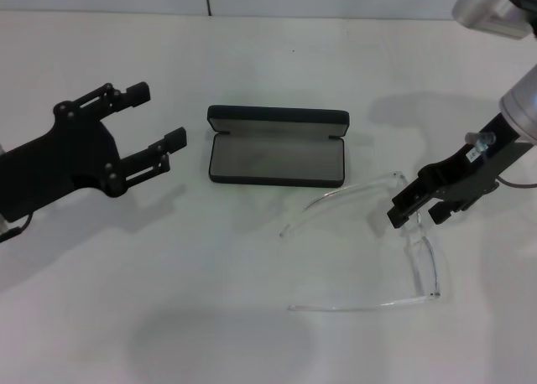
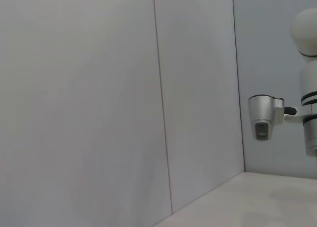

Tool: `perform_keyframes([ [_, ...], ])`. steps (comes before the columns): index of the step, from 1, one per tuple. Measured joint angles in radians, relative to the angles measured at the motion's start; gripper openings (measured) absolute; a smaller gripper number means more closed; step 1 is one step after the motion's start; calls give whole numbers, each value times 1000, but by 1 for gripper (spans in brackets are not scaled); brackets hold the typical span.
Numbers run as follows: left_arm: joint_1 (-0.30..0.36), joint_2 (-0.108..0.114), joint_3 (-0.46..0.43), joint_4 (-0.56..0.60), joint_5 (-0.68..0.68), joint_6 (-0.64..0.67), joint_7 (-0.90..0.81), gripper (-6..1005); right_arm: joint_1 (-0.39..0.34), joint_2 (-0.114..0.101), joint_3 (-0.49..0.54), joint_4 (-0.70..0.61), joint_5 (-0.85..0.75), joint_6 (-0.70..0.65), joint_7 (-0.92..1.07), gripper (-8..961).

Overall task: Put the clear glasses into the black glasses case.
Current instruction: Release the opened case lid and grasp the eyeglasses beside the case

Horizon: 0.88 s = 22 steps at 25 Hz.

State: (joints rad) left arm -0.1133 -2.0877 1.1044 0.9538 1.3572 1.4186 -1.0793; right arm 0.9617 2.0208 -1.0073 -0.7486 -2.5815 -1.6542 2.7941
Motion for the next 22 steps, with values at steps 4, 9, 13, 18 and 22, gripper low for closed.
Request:
perform_keyframes([
  [4, -25, 0, -4, -26, -2, 0, 5, 731, -3, 1, -52, 15, 3, 53, 4, 763],
  [9, -33, 0, -4, -32, -3, -1, 14, 732, -6, 2, -58, 53, 4, 86, -2, 736],
  [13, -34, 0, -4, -34, -3, -1, 14, 731, -6, 2, -68, 64, 6, 93, -4, 698],
  [18, -34, 0, -3, -35, -1, -3, 14, 731, -6, 3, -89, 62, 7, 87, -11, 665],
  [22, -32, 0, -3, -36, -1, -3, 15, 732, -7, 0, -95, 55, 7, 62, -29, 642],
])
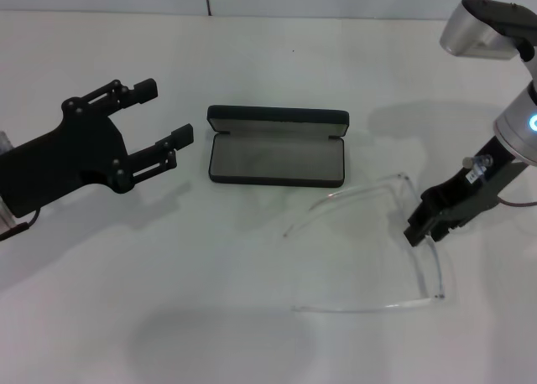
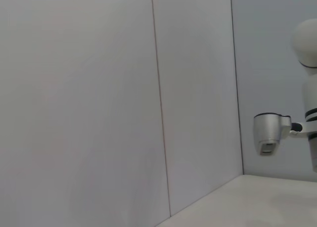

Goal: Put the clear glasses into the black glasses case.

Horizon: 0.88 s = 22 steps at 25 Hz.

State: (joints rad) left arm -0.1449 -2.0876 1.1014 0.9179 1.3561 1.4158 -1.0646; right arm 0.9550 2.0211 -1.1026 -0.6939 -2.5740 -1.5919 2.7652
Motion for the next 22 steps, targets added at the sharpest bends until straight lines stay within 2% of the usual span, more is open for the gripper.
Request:
perform_keyframes([
  [2, 2, 0, 0, 0, -1, 0, 0, 732, 0, -4, 0, -1, 0, -18, -1, 630],
  [8, 3, -1, 0, -1, -5, 0, 2, 731, -12, -7, 9, -8, 0, -36, -2, 400],
  [11, 4, -1, 0, -1, -6, 0, 3, 730, -32, -7, 10, -41, 0, -46, -2, 166],
  [16, 6, -2, 0, -1, -9, 0, 3, 730, -113, -7, 14, -173, 26, -105, -6, 89],
  [22, 9, -2, 2, 6, -37, 10, -22, 729, -272, -10, 55, -368, 210, -175, -123, 89],
])
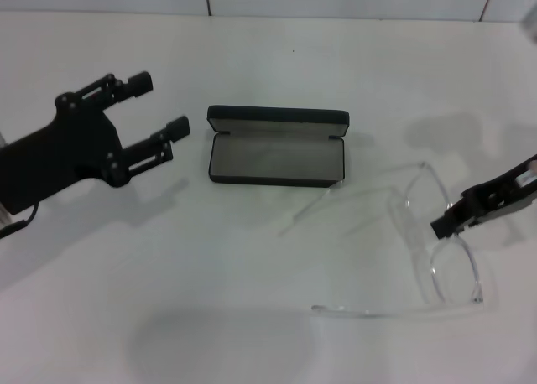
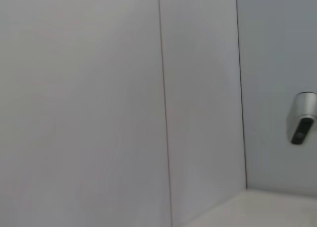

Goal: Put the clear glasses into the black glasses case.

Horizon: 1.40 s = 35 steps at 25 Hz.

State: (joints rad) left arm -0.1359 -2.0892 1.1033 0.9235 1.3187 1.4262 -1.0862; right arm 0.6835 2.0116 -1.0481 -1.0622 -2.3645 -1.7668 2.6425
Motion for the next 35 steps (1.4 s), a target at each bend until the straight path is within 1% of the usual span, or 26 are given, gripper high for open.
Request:
perform_keyframes([
  [3, -17, 0, 7, 8, -50, 44, -14, 728, -80, 1, 72, -17, 109, 18, -135, 89],
  [5, -40, 0, 9, 11, -79, 90, -17, 728, -121, 0, 142, 38, 206, 40, -262, 89],
  [6, -56, 0, 12, 13, -91, 114, -27, 727, -130, 0, 165, 67, 240, 43, -309, 89],
  [8, -92, 0, 23, 24, -100, 144, -64, 727, -146, -7, 244, 182, 345, 42, -473, 89],
  [9, -112, 1, 33, 33, -100, 152, -88, 727, -147, -15, 280, 258, 390, 35, -556, 89],
  [11, -150, 1, 62, 48, -99, 160, -120, 694, -146, -29, 313, 367, 443, 31, -661, 89],
  [13, -189, 0, 103, 51, -100, 161, -124, 661, -142, -40, 319, 445, 462, 38, -728, 89],
  [15, -222, 0, 142, 49, -100, 156, -121, 628, -139, -39, 320, 473, 466, 39, -772, 89],
  [16, -247, 0, 169, 45, -98, 150, -119, 612, -139, -35, 320, 478, 467, 37, -789, 89],
  [19, -289, 0, 205, 20, -94, 139, -114, 562, -139, -20, 315, 476, 468, 30, -817, 89],
  [20, -301, -1, 212, 8, -95, 137, -110, 546, -139, -19, 315, 476, 469, 27, -821, 89],
  [23, -326, -2, 226, -25, -101, 134, -105, 412, -140, -17, 318, 477, 472, 9, -837, 88],
  [26, -334, -4, 238, -45, -102, 133, -105, 284, -141, -16, 320, 478, 481, -3, -846, 88],
  [31, -326, -4, 289, -49, -106, 133, -92, 91, -138, -12, 320, 478, 495, -20, -857, 88],
  [35, -322, -5, 315, -57, -108, 133, -77, 85, -127, -6, 320, 479, 502, -36, -860, 88],
])
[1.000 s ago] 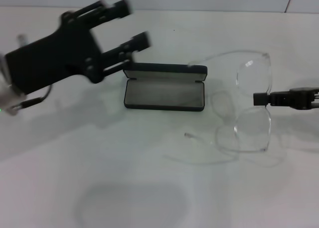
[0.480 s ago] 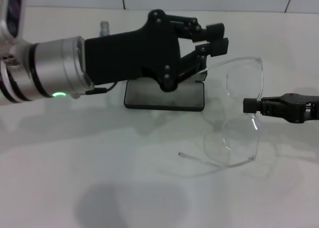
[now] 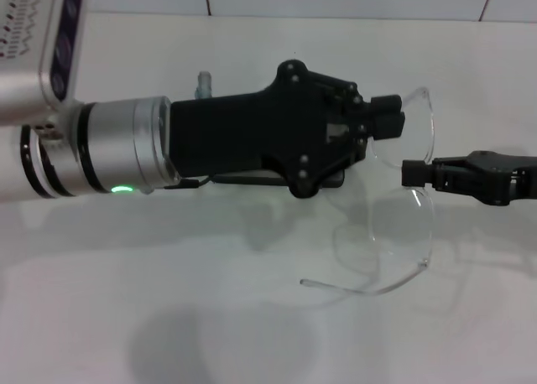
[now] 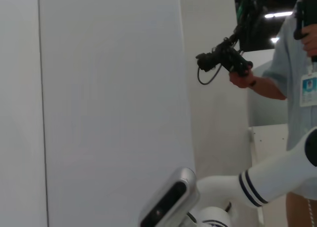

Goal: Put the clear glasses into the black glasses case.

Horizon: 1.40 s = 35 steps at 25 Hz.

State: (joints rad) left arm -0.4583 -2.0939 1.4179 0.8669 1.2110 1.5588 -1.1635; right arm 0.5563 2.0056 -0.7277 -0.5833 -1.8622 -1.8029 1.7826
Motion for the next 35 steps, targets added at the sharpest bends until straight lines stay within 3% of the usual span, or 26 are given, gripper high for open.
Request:
perform_keyframes([
  [21, -17, -3, 127, -131, -129, 7, 110, 83, 10, 8, -9, 12, 119, -39, -4, 88],
  [35, -35, -7, 135, -196, -152, 4, 130, 83, 18, 10, -8, 58, 198, -109, -24, 87],
])
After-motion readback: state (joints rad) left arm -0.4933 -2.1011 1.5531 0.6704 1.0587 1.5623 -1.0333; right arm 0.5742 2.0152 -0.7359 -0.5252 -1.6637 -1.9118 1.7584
